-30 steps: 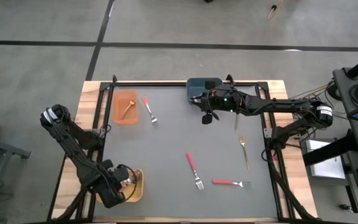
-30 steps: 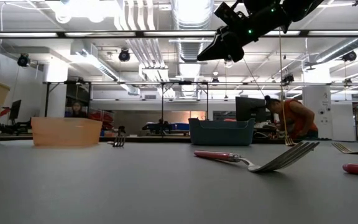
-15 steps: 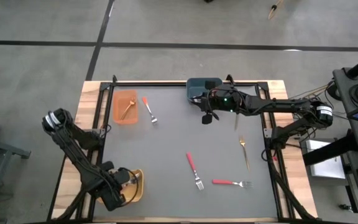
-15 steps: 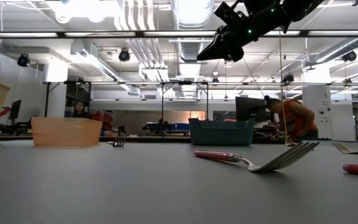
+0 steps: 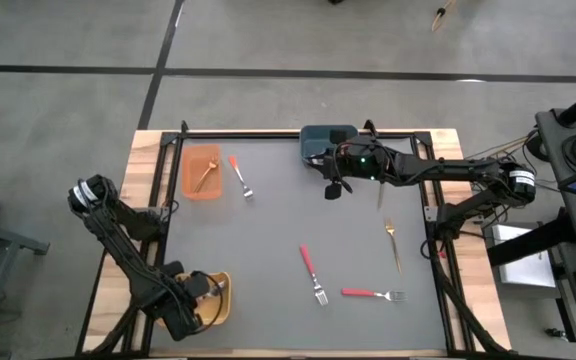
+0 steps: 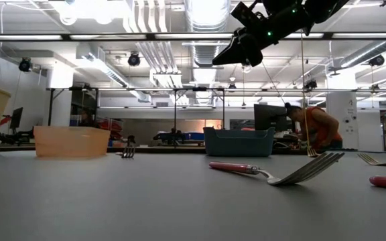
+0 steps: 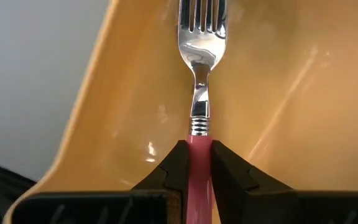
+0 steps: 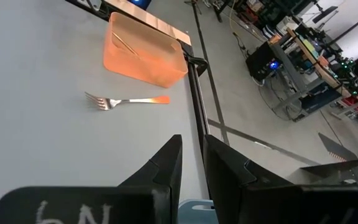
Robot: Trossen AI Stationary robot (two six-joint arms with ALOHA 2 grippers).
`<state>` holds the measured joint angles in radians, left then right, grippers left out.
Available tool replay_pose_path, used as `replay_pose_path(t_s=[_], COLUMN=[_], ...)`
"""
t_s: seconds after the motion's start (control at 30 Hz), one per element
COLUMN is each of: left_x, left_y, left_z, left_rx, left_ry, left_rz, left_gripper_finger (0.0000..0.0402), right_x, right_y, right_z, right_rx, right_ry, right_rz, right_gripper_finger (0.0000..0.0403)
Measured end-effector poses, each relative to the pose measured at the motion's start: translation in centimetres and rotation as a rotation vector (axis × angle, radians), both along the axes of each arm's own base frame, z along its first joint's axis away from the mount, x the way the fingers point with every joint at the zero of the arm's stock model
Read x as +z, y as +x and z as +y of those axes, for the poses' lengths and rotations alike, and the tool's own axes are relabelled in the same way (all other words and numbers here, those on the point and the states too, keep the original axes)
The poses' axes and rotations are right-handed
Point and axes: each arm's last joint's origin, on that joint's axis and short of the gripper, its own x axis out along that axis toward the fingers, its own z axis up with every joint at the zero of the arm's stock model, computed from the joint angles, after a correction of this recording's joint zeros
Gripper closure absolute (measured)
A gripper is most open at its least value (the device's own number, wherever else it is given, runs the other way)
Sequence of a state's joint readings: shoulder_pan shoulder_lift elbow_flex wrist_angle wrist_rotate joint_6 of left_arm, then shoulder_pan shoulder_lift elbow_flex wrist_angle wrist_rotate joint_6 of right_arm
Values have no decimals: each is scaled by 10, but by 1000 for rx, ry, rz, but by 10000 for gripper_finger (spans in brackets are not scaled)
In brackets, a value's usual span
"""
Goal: Sort silverware by color (type)
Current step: Put the pink fork into the yellow bin, then put the gold fork into the orange bin
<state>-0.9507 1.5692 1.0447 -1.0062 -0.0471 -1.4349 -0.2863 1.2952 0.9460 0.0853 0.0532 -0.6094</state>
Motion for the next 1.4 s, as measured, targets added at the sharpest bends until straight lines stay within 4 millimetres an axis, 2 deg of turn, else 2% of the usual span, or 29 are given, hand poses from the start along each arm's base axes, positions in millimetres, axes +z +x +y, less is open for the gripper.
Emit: replay_pose_path(t_s=[0.37,0.7,1.1,1.23,1.4], left_x=[0,-1,-3,3,20], left_y=[0,-1,-2,0,6], left_z=[0,1,2,-1,-2], left_rx=[13,14,18,14,27], left_ry=[0,11,13,-10,-40], left_rz=[-7,0,10,1,-27], left_gripper_finger=[372,337,334,334,334], right_x=[0,0,0,0,0], right_y=[0,0,0,0,0], right_z=[0,0,0,0,0], right_rx=[0,-2,-3,-2,-2], right_ry=[0,7,7,7,7], right_rz=[1,-1,0,-1,-1], right_gripper_finger=[344,344,344,344,344])
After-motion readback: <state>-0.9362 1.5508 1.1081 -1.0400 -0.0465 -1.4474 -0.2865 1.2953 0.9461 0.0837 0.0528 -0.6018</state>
